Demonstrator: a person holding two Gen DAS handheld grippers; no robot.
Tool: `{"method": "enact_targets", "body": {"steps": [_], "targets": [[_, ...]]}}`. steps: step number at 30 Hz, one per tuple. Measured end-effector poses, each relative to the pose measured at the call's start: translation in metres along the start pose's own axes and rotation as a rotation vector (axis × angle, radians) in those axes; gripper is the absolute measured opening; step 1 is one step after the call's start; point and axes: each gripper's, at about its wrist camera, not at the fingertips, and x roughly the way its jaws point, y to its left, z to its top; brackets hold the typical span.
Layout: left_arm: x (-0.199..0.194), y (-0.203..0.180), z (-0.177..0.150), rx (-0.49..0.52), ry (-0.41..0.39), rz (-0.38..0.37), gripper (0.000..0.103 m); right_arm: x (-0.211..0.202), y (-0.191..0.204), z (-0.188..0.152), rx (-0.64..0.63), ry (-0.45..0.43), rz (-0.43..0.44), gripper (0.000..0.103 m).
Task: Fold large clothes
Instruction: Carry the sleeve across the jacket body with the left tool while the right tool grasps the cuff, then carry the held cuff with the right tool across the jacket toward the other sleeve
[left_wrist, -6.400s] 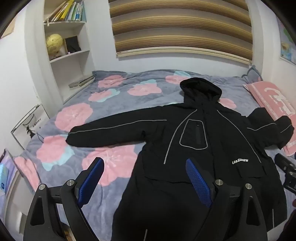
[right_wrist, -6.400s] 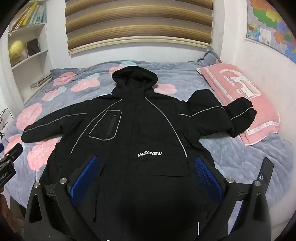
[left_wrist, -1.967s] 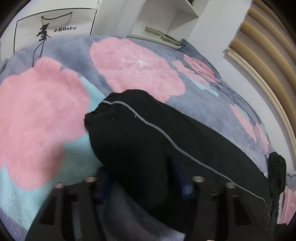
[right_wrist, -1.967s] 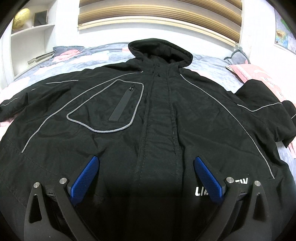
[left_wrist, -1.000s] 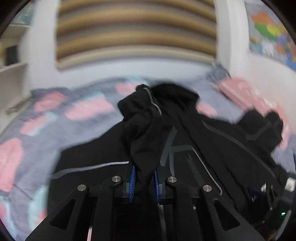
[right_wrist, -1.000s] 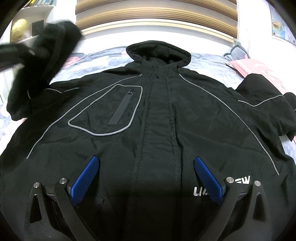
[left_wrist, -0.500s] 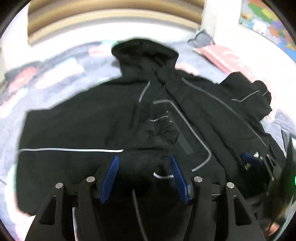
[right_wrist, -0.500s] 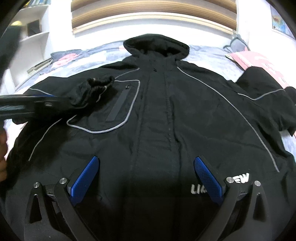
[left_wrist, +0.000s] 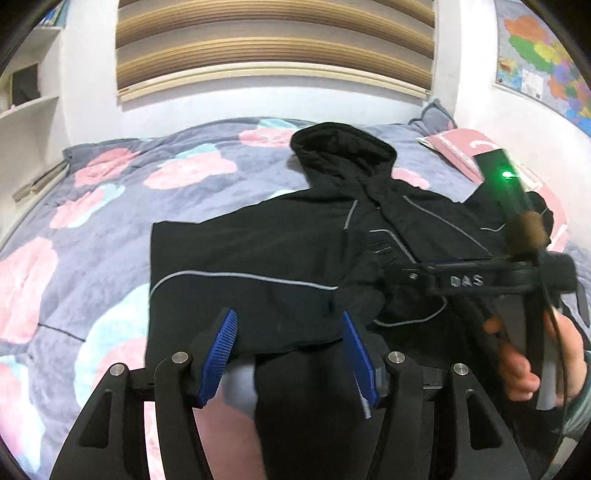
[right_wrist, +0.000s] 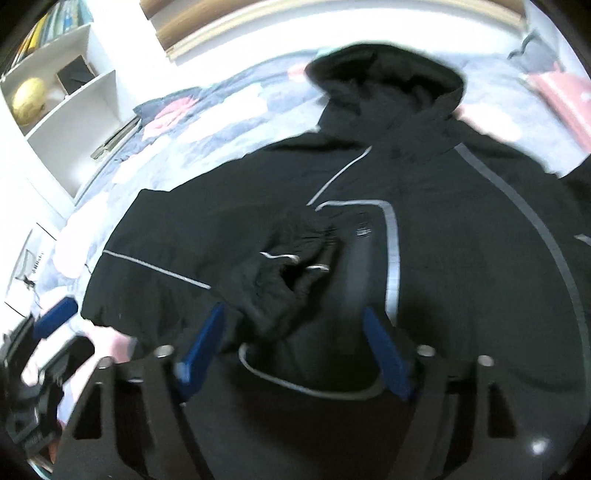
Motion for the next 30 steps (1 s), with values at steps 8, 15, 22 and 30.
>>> {"method": "enact_targets", "body": {"steps": [8,15,22,30], "targets": [[0.023,0.021,0.000,-0.097,0.050,0.035,0.060,0.029,0.011,0.006,0.014,0.018,0.068,0.044],[0.012,0.014,0.018,-0.091,0.026,0.080,0.060,-0.040,0.008,0.020,-0.036,-0.146,0.092,0.029],[-0.007,-0.028,0.053,-0.030,-0.049,0.056,0.060,-0.123,-0.047,0.041,-0.016,-0.270,0.026,0.029],[0.016,-0.075,0.084,-0.048,-0.013,-0.114,0.060,-0.184,-0.145,0.049,0.033,-0.345,-0.125,0.029]]}}
